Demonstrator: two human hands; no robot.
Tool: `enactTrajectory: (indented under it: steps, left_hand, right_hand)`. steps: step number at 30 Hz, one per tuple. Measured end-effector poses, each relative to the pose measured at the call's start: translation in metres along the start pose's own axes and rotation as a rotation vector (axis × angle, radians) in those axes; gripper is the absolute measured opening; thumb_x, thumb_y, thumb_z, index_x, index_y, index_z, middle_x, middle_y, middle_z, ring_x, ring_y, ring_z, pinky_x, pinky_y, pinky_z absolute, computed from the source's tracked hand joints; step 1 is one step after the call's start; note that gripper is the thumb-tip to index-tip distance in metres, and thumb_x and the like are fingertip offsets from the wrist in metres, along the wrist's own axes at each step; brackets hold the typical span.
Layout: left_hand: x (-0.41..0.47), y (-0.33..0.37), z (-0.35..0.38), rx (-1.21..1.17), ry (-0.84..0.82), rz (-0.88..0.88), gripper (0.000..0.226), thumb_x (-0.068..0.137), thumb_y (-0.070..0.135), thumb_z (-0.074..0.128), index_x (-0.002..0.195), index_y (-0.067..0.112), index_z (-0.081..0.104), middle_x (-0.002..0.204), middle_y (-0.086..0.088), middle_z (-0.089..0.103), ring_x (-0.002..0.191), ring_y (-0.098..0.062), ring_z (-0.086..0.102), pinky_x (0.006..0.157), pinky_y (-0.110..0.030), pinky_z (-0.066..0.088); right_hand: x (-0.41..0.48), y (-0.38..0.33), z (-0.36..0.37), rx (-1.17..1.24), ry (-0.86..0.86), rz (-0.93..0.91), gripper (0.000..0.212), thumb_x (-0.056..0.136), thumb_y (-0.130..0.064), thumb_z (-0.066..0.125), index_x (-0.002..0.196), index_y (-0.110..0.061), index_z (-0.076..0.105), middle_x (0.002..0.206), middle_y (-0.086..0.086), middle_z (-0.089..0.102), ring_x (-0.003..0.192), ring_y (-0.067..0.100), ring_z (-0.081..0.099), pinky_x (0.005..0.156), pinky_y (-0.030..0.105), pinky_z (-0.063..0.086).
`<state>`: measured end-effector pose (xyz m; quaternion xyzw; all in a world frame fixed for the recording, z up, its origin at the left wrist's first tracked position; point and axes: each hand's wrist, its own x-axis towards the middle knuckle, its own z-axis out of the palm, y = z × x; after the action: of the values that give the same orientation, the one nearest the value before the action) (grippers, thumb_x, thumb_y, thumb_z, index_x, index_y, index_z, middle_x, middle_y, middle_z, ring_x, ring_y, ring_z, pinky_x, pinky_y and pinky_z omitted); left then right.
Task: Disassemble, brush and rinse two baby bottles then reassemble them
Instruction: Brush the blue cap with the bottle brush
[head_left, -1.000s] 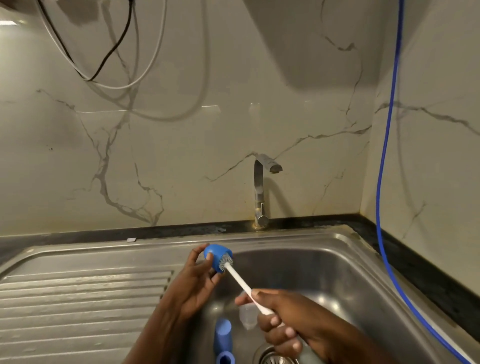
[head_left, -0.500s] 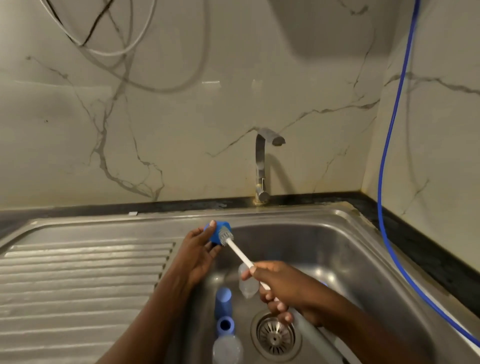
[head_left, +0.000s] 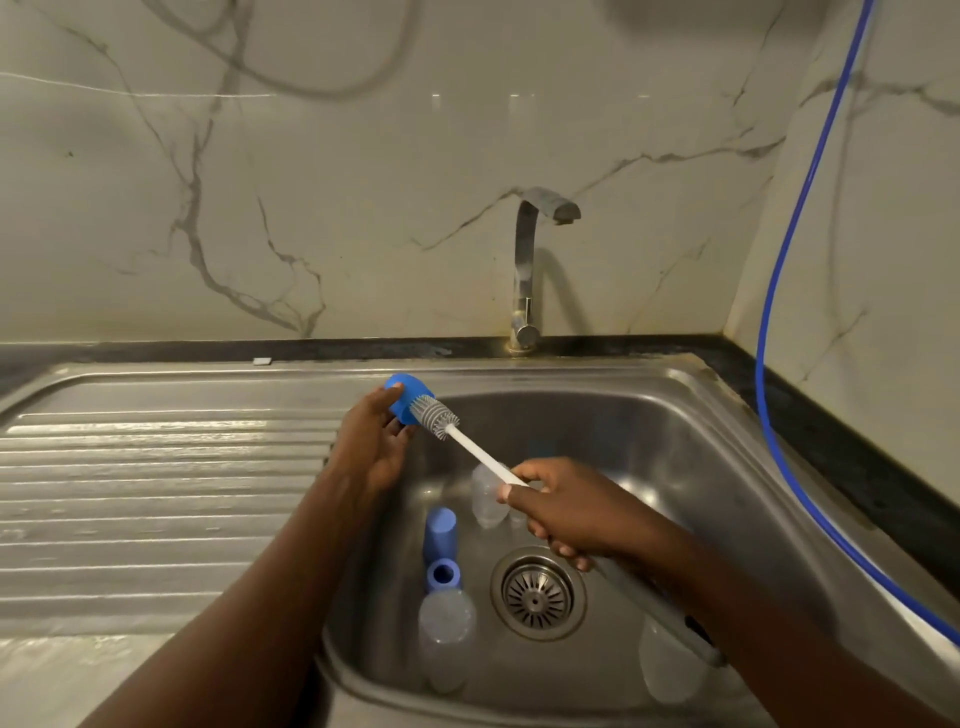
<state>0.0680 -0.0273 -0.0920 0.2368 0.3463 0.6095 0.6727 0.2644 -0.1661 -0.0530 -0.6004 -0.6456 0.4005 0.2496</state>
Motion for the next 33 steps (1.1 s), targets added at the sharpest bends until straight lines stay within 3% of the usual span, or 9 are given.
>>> enactTrajectory:
  steps: [6, 8, 11, 13, 17, 21, 26, 29, 33]
  left_hand:
    - [0.002, 0.005, -0.006, -0.102, -0.003, 0.046, 0.044, 0.1, 0.015, 0.049, 0.14, -0.001, 0.043, 0.132, -0.02, 0.055, 0.103, -0.03, 0.064, 0.078, -0.035, 0.059]
    - [-0.004, 0.001, 0.001, -0.067, -0.062, 0.032, 0.038, 0.1, 0.015, 0.051, 0.134, 0.0, 0.047, 0.134, -0.021, 0.055, 0.106, -0.031, 0.064, 0.084, -0.037, 0.059]
    - [-0.01, -0.005, 0.015, -0.005, -0.121, 0.03, 0.025, 0.1, 0.016, 0.051, 0.122, 0.004, 0.053, 0.132, -0.022, 0.059, 0.112, -0.032, 0.064, 0.087, -0.038, 0.059]
    - [-0.013, -0.005, 0.018, -0.004, -0.145, 0.03, 0.026, 0.101, 0.013, 0.049, 0.124, 0.003, 0.052, 0.131, -0.023, 0.06, 0.116, -0.034, 0.062, 0.088, -0.038, 0.058]
    - [-0.016, -0.007, 0.02, 0.184, -0.214, 0.019, 0.037, 0.099, 0.009, 0.049, 0.136, 0.008, 0.051, 0.133, -0.017, 0.058, 0.115, -0.032, 0.061, 0.086, -0.038, 0.058]
    - [-0.021, -0.014, 0.028, 0.24, -0.234, -0.012, 0.036, 0.097, 0.018, 0.055, 0.132, 0.014, 0.053, 0.132, -0.016, 0.054, 0.118, -0.032, 0.058, 0.082, -0.035, 0.054]
    - [-0.009, -0.014, 0.021, 0.153, -0.125, 0.088, 0.043, 0.09, 0.015, 0.061, 0.13, 0.003, 0.051, 0.132, -0.02, 0.056, 0.114, -0.031, 0.061, 0.072, -0.029, 0.059]
    - [-0.001, -0.008, 0.009, -0.017, -0.063, 0.038, 0.047, 0.097, 0.024, 0.055, 0.137, 0.0, 0.046, 0.136, -0.025, 0.054, 0.116, -0.037, 0.061, 0.07, -0.034, 0.061]
    - [-0.003, -0.011, 0.01, 0.067, -0.058, 0.017, 0.043, 0.103, 0.029, 0.041, 0.139, 0.006, 0.047, 0.133, -0.023, 0.056, 0.102, -0.032, 0.064, 0.075, -0.041, 0.056]
  right_hand:
    - [0.001, 0.002, -0.017, -0.183, 0.185, -0.09, 0.021, 0.097, -0.034, 0.05, 0.088, -0.019, 0.062, 0.058, -0.003, 0.055, 0.033, 0.006, 0.044, 0.034, 0.022, 0.036]
    - [0.004, 0.0, -0.011, -0.228, 0.221, -0.125, 0.029, 0.101, -0.035, 0.042, 0.094, -0.016, 0.062, 0.058, -0.008, 0.055, 0.042, 0.005, 0.045, 0.036, 0.016, 0.036]
    - [0.011, -0.001, -0.002, -0.276, 0.228, -0.153, 0.032, 0.105, -0.029, 0.034, 0.104, -0.015, 0.062, 0.065, -0.011, 0.051, 0.052, 0.003, 0.038, 0.054, 0.009, 0.044]
    - [0.014, 0.001, -0.001, -0.299, 0.269, -0.158, 0.031, 0.104, -0.03, 0.033, 0.103, -0.017, 0.061, 0.075, -0.007, 0.053, 0.053, 0.006, 0.04, 0.053, 0.007, 0.043]
    - [0.014, 0.001, -0.007, -0.264, 0.29, -0.117, 0.03, 0.104, -0.028, 0.033, 0.1, -0.017, 0.061, 0.067, -0.008, 0.048, 0.046, 0.003, 0.051, 0.043, 0.013, 0.04]
    - [0.014, -0.002, -0.011, -0.239, 0.312, -0.084, 0.031, 0.103, -0.029, 0.034, 0.103, -0.017, 0.062, 0.063, -0.009, 0.045, 0.044, 0.006, 0.045, 0.041, 0.016, 0.039]
    - [0.018, 0.004, 0.0, -0.303, 0.3, -0.116, 0.031, 0.103, -0.029, 0.033, 0.101, -0.016, 0.061, 0.074, -0.009, 0.057, 0.058, 0.008, 0.051, 0.052, 0.019, 0.045]
    - [0.019, 0.009, 0.011, -0.366, 0.273, -0.119, 0.03, 0.102, -0.034, 0.032, 0.098, -0.017, 0.057, 0.098, 0.006, 0.067, 0.089, 0.026, 0.059, 0.08, 0.036, 0.047]
    - [0.017, 0.005, 0.022, -0.386, 0.277, -0.148, 0.025, 0.102, -0.039, 0.03, 0.087, -0.022, 0.042, 0.09, 0.008, 0.061, 0.077, 0.026, 0.05, 0.072, 0.038, 0.043]
